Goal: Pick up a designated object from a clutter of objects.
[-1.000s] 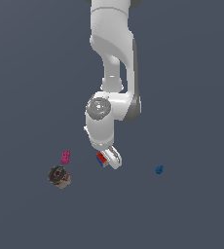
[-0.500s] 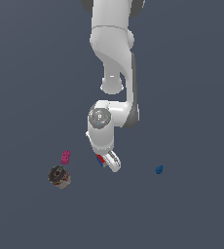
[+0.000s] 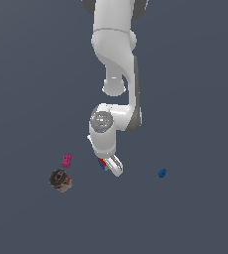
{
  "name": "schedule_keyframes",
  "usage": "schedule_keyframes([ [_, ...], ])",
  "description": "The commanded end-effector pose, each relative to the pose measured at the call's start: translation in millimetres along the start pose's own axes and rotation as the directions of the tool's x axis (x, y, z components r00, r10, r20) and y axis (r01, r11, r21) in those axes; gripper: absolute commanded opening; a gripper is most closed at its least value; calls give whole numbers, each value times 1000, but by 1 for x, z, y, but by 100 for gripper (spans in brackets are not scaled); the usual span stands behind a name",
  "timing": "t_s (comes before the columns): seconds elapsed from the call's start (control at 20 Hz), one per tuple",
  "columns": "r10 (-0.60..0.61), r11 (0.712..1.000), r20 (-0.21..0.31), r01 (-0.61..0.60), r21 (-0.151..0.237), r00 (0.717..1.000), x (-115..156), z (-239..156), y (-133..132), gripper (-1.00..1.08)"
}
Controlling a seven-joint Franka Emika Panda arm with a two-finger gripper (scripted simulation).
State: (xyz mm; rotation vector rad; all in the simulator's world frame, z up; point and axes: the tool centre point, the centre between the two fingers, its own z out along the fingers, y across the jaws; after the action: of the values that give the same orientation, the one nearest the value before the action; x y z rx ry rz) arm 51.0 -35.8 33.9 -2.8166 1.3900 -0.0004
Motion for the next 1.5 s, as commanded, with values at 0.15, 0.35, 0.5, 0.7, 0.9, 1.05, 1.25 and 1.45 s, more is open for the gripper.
schedule_keyframes([
  [0.15,0,1000,0,0,0,1000,0,0,0,-100],
  [0.35,0,1000,0,0,0,1000,-1,-3,0,-100],
  [0.5,0,1000,0,0,0,1000,-4,-11,1,-100],
  [0.7,0,1000,0,0,0,1000,-10,-27,3,-100],
  [0.9,0,1000,1,0,0,1000,-18,-50,6,-100],
  [1.05,0,1000,1,0,0,1000,-26,-72,9,-100],
  [1.25,0,1000,1,0,0,1000,-38,-108,14,-100],
  [1.45,1,1000,0,-1,0,1000,-51,-146,18,-100],
])
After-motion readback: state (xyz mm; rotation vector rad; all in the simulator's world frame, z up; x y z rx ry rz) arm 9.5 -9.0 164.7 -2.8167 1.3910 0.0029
